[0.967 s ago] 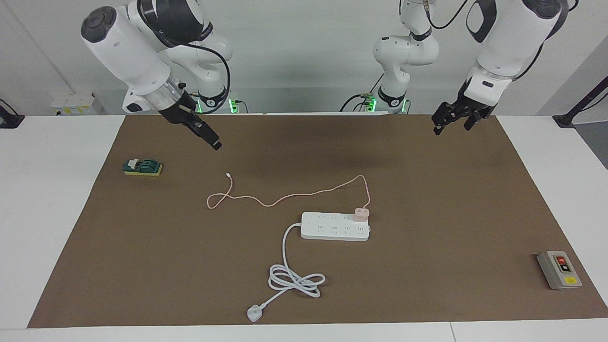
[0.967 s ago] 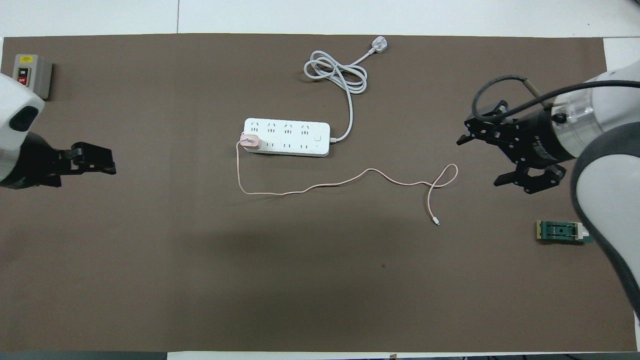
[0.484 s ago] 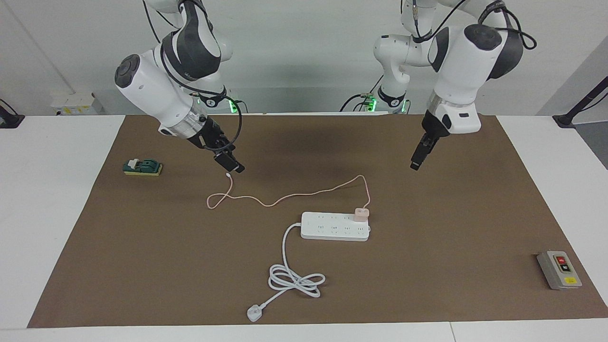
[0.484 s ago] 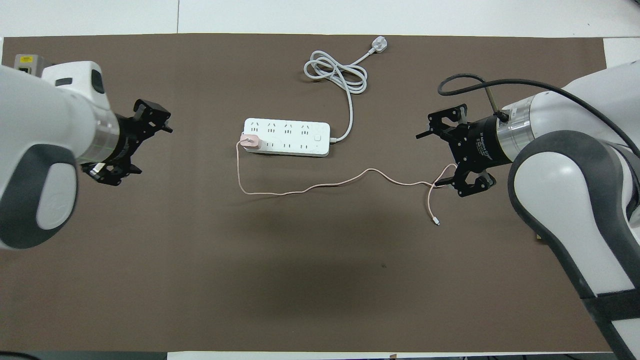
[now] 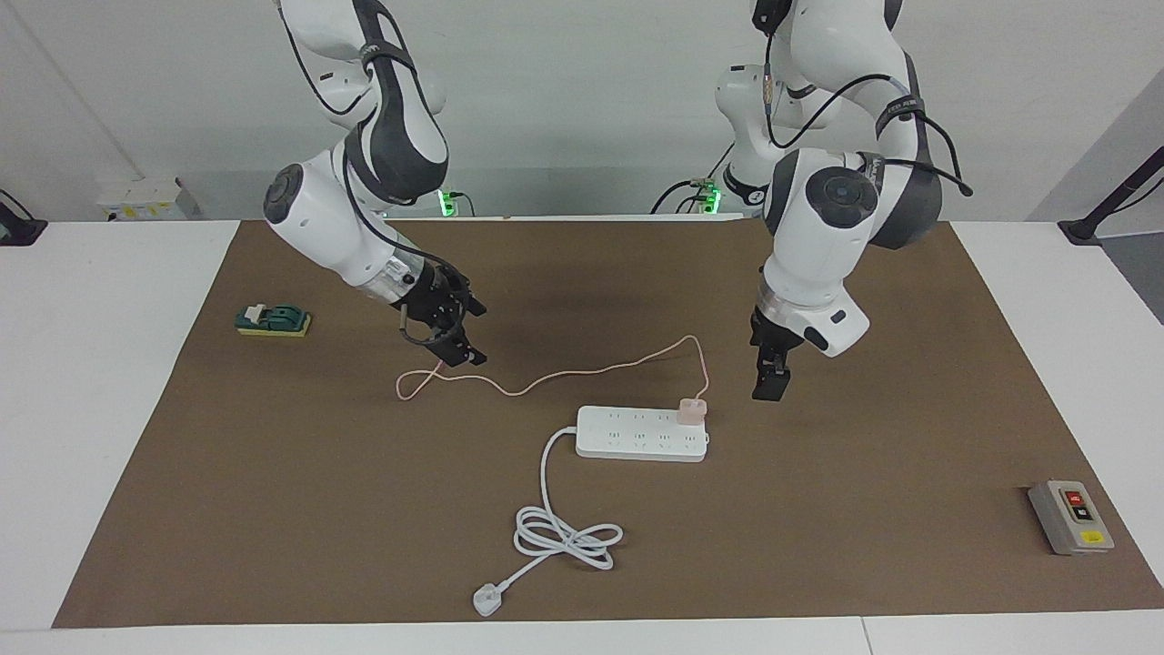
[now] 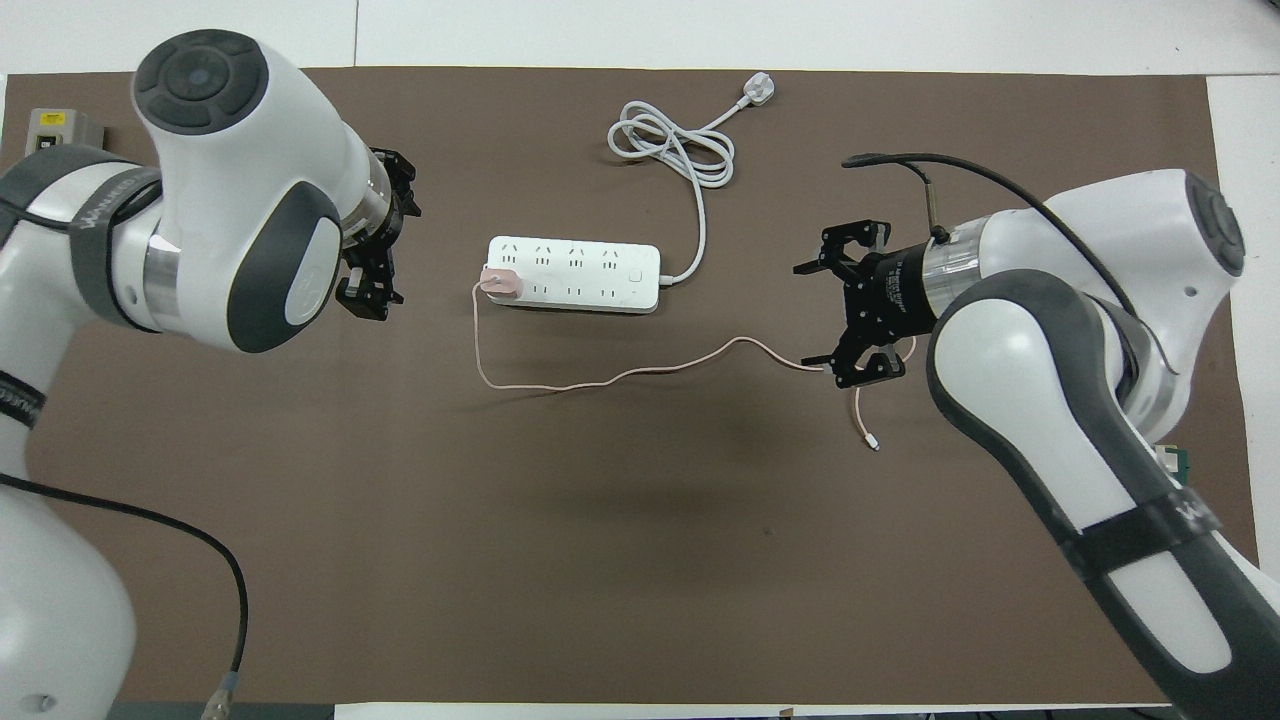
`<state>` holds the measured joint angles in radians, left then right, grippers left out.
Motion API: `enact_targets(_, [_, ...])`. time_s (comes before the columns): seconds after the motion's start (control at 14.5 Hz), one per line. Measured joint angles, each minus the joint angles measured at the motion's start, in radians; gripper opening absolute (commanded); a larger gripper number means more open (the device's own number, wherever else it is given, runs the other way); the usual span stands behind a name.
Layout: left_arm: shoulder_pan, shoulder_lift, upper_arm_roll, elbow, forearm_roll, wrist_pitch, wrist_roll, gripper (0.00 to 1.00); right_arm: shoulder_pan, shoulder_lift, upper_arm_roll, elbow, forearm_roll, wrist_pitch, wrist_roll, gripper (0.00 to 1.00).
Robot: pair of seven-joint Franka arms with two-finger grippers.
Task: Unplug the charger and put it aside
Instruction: 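Move the left gripper to the charger while the right gripper reaches the strip, then grasp the charger with the left gripper while the right gripper grips the strip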
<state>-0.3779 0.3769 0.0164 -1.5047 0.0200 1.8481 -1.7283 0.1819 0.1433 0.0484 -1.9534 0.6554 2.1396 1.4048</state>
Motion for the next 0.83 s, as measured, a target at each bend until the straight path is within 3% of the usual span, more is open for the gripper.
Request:
enact_targets(0.28, [-0.043,0.165,0.0,0.135,-0.01,0.023,-0.11,1.0,0.077,0.103,0.002,0.03,0.045,0.071,0.012,1.0])
enact_targets(0.83, [-0.047,0.178,0.003,0.126,-0.023,0.069,-0.135,1.0,0.133,0.317,0.004,0.28,0.076,0.07,-0.001,1.0])
